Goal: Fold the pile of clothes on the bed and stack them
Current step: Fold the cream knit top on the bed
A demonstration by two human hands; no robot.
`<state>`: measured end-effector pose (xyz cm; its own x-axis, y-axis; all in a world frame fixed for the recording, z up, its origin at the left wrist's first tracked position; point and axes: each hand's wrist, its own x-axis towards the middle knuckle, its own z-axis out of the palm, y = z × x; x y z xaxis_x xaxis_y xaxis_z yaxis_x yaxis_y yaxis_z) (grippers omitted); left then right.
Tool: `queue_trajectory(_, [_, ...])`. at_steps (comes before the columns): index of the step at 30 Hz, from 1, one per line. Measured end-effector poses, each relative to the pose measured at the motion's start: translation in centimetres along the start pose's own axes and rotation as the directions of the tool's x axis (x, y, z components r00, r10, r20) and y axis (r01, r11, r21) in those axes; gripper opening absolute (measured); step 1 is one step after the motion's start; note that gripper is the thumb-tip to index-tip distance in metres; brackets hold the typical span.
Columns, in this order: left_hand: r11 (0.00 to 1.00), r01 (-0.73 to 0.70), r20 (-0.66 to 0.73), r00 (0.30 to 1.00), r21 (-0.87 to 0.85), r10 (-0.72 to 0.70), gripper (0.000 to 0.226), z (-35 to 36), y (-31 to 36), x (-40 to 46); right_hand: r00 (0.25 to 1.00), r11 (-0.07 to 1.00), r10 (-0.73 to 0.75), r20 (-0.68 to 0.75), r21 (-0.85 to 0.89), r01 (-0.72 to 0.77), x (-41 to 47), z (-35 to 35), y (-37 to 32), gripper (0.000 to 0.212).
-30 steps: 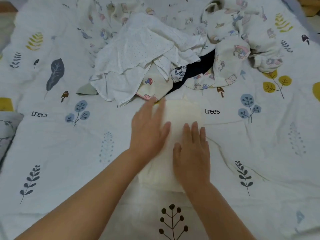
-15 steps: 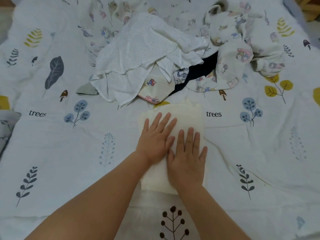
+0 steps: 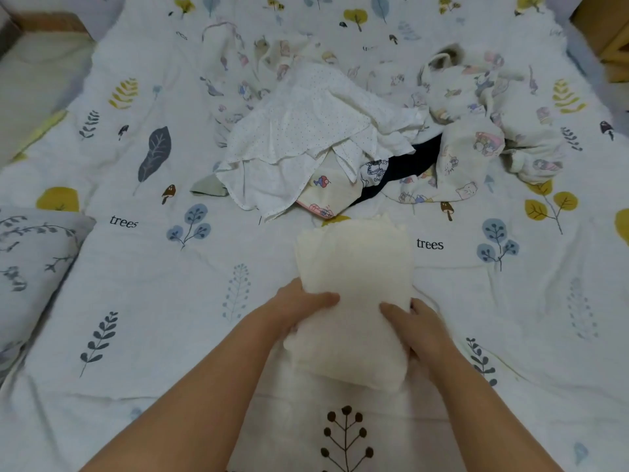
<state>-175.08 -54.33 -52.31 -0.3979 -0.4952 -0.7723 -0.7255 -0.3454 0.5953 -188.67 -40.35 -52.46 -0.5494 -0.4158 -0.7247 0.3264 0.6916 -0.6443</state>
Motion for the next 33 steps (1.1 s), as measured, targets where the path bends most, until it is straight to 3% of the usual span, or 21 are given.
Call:
queue_trajectory(1, [0.998,-0.009,0.036,0.999,-0.062,0.011,0.075,-0.2,-0.2,-0.2,1.0,0.998,0.004,0.03,0.057,-0.006,0.0,-0.1,-0.1,0.049])
queue_trajectory(4, [0.97,-0.048,0.098,0.992,-0.239,0.073,0.053,-0.5,-0.8,-0.7,0.996,0.987,-0.036,0.085,0.158,0.022,-0.2,-0.3,-0.2,0.046])
queue_trajectory(9, [0.926,-0.099,0.096,0.985,-0.364,0.143,0.049,-0.7,-1.2,-2.2,0.99,0.98,-0.105,0.094,0.176,0.087,-1.5,0.1,0.2,0.038])
queue_trajectory(14, [0.896,-0.159,0.048,0.979,-0.414,0.196,0.067,-2.2,-1.7,-4.4,0.969,0.964,-0.224,0.103,0.173,0.204,-4.2,0.6,-1.1,0.025])
queue_trajectory(23, [0.854,-0.341,-0.141,0.94,-0.394,0.31,0.041,-12.9,-1.7,-11.5,0.885,0.891,-0.433,0.168,0.224,0.394,-11.2,7.8,-7.6,0.036])
queue_trajectory(33, [0.895,-0.361,-0.321,0.907,-0.261,0.272,0.087,-30.8,-7.4,-19.7,0.771,0.879,-0.475,0.424,0.269,0.393,-17.0,25.7,-11.6,0.035])
